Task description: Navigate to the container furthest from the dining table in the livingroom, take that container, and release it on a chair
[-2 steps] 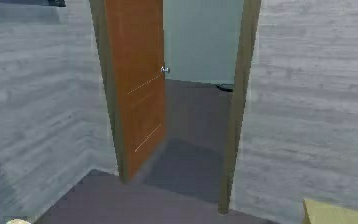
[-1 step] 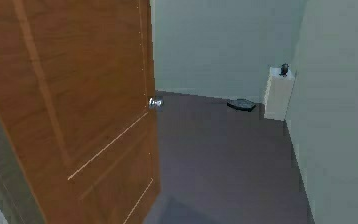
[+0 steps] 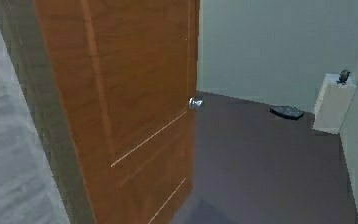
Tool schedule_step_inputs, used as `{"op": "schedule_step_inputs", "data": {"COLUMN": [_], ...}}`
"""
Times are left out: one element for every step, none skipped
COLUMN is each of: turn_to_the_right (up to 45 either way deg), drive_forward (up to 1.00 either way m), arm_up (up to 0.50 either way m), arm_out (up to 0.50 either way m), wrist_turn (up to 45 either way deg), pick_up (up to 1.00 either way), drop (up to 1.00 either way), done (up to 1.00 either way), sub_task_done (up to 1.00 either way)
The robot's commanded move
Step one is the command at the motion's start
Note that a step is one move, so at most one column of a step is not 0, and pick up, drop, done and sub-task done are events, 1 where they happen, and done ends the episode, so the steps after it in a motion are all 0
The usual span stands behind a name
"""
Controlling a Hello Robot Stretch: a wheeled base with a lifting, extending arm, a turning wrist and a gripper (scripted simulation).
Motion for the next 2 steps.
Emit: {"op": "schedule_step_inputs", "data": {"turn_to_the_right": [0.0, 30.0], "drive_forward": [0.15, 0.0], "arm_up": [0.0, 0.0], "arm_out": [0.0, 0.0], "wrist_turn": [0.0, 0.0], "pick_up": [0.0, 0.0], "drop": [0.0, 0.0], "done": [0.0, 0.0], "sub_task_done": [0.0, 0.0]}}
